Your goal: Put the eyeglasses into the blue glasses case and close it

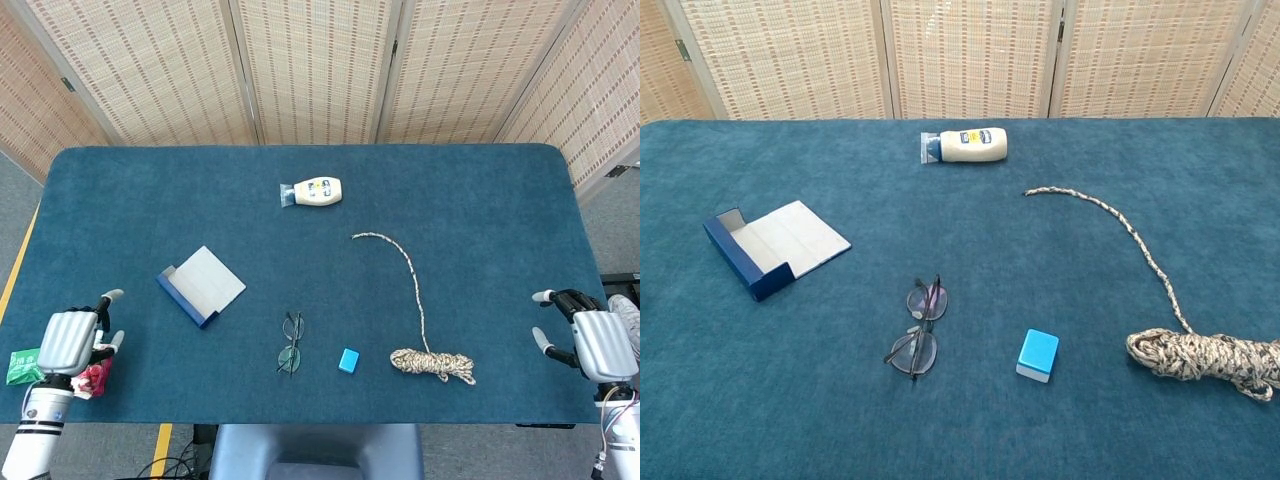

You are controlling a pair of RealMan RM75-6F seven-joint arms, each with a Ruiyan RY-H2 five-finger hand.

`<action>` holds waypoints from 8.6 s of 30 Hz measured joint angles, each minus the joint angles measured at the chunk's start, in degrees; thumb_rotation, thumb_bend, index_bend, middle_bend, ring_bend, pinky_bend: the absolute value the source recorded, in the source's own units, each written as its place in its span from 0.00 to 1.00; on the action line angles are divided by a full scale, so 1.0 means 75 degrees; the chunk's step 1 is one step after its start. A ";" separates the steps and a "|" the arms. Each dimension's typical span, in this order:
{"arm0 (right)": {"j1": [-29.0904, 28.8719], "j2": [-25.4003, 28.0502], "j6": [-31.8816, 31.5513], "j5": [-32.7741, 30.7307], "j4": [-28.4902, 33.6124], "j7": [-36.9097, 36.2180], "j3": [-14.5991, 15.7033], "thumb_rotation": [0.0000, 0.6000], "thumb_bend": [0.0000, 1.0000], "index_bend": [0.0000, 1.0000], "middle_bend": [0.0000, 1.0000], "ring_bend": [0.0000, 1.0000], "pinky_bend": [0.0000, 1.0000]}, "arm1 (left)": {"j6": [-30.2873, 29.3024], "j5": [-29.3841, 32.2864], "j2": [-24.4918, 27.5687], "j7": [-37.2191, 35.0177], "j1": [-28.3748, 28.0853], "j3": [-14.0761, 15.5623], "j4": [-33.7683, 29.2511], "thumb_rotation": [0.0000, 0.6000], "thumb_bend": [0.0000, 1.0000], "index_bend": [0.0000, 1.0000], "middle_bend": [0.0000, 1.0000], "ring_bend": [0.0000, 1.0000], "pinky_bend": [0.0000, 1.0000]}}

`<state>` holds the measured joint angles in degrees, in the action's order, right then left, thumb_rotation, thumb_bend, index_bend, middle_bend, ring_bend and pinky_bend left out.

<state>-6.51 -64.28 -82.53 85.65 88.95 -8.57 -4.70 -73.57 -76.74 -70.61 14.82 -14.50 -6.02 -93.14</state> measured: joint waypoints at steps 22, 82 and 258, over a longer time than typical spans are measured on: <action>0.0101 0.0041 -0.0112 -0.0038 0.0038 -0.0022 0.0042 1.00 0.33 0.33 0.40 0.30 0.31 | 0.4195 0.4254 -0.0375 0.0444 -0.2448 -0.0310 0.1737 1.00 0.73 0.12 1.00 1.00 1.00; 0.0311 -0.0155 -0.0216 -0.0106 -0.0257 -0.0300 0.0066 1.00 0.33 0.33 0.40 0.30 0.31 | 0.3695 0.1530 0.0051 0.0265 -0.4057 0.0765 -0.1058 1.00 0.73 0.24 1.00 1.00 1.00; 0.0532 -0.0193 -0.0487 -0.0056 -0.0314 -0.0426 0.0035 1.00 0.34 0.33 0.43 0.36 0.31 | 0.2661 -0.3599 -0.3310 -0.0513 -0.5423 0.1584 0.3976 1.00 0.28 0.36 1.00 0.96 0.95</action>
<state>-2.52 -65.72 -86.18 85.23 86.59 -11.77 -4.44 -53.61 -103.74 -95.44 10.97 -55.17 5.86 -63.32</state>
